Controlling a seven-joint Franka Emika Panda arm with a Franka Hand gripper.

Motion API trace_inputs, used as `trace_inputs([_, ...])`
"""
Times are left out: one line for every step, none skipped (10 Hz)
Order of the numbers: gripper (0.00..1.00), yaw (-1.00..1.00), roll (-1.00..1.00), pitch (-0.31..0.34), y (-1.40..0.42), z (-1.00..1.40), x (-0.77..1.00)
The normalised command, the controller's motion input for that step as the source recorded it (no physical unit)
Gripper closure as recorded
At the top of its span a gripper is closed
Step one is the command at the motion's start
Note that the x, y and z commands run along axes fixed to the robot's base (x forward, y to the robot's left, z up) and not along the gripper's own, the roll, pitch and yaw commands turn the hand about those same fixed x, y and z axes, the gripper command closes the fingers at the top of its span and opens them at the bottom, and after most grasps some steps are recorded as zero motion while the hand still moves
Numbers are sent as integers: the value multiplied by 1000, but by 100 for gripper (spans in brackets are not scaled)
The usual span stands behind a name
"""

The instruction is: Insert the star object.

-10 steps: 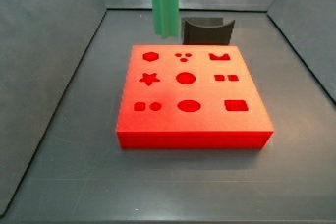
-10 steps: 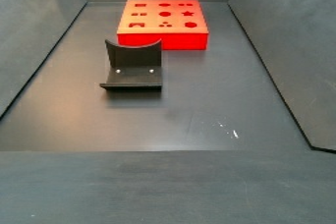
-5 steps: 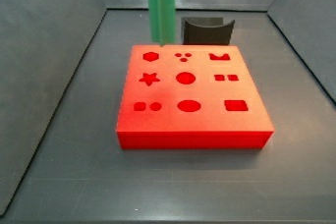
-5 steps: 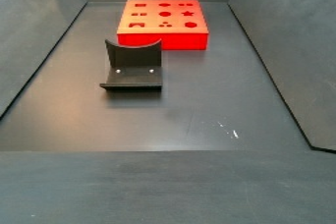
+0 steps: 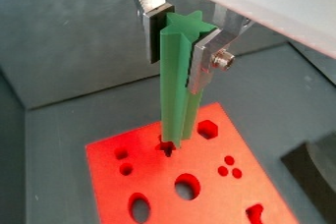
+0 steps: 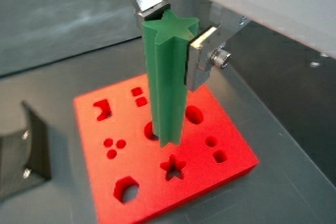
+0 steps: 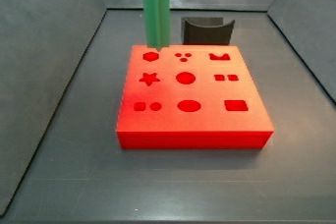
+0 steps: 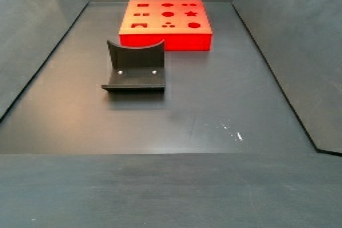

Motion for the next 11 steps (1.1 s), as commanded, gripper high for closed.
trace_inputs([100, 569, 240, 39, -29, -234, 0])
trace_inputs([100, 500, 154, 0, -43, -309, 0])
trace_inputs([100, 474, 43, -19, 0, -226, -117])
trace_inputs([100, 506, 0, 0, 0, -214, -263])
trace_inputs([100, 349, -277, 97, 0, -171, -177])
trace_inputs([100, 123, -459, 147, 0, -60, -86])
trace_inputs([100, 0, -483, 91, 0, -74, -29])
trace_inputs([100, -43, -433, 33, 0, -66, 0])
trace_inputs([100, 0, -306, 17, 0, 0, 94])
trace_inputs([100, -46, -94, 29, -51, 0, 357])
trace_inputs([100, 0, 0, -54, -3, 0, 340])
